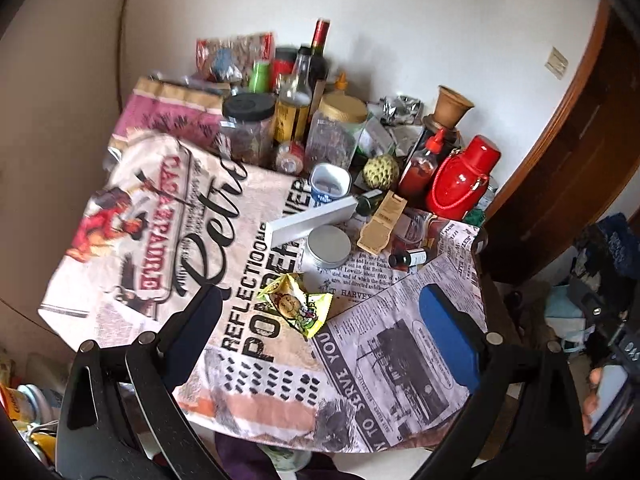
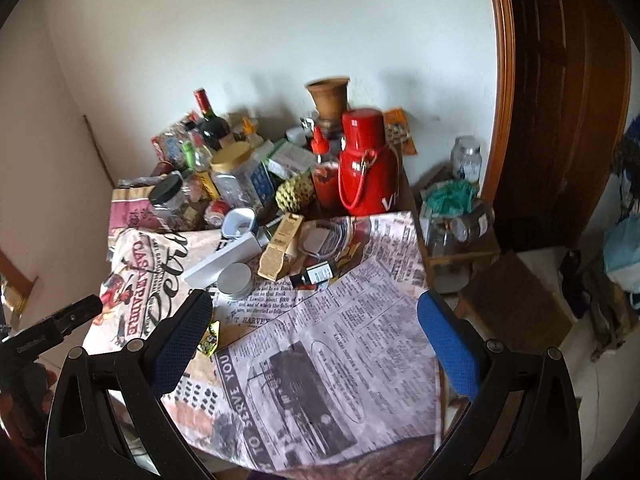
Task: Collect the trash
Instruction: 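Grasp the yellow chip bag with the left tool while the right grasps the dark bottle, then carry the yellow chip bag and dark bottle down over the white bucket, then open both tools to drop the chip bag and bottle into the bucket, then raise both open tools back toward the table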
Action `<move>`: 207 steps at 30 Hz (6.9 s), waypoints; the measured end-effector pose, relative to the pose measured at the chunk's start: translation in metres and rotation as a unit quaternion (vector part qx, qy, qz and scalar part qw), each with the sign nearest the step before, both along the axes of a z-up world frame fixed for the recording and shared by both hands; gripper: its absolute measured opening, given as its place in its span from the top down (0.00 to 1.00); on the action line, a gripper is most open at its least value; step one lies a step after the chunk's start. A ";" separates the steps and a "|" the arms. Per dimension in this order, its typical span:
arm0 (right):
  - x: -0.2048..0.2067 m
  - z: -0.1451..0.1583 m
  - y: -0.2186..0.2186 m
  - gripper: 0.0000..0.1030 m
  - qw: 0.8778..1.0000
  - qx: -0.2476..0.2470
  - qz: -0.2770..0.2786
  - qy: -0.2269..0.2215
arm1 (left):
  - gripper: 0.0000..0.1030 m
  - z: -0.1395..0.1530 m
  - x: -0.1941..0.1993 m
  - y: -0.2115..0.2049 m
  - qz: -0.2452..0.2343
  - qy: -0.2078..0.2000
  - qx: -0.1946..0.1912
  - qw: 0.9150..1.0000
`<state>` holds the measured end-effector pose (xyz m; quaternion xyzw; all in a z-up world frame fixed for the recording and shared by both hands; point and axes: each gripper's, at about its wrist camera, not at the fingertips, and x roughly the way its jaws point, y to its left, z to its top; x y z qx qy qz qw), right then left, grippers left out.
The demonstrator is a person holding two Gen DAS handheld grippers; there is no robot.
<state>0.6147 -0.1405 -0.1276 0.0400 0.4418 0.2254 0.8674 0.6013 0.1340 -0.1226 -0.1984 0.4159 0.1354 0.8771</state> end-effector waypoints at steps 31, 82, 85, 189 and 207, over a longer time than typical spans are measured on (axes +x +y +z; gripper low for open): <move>0.121 -0.189 0.102 0.41 0.968 -0.057 -0.162 0.182 | 0.35 -0.188 0.093 0.062 -0.144 0.175 -0.074 0.971; -0.024 0.035 0.000 0.75 0.993 0.018 0.088 -0.075 | 0.93 0.050 -0.037 -0.073 -0.030 -0.083 0.058 0.994; -0.041 0.043 -0.003 0.75 0.991 0.026 0.096 -0.085 | 0.93 0.064 -0.060 -0.080 -0.024 -0.097 0.067 0.993; -0.278 -0.236 0.010 0.50 0.984 -0.062 0.049 0.161 | 0.56 -0.295 -0.263 -0.089 -0.119 0.181 -0.023 0.976; -0.335 -0.014 0.017 0.48 0.998 -0.035 0.043 0.034 | 0.53 -0.044 -0.336 -0.059 -0.117 0.048 0.035 0.991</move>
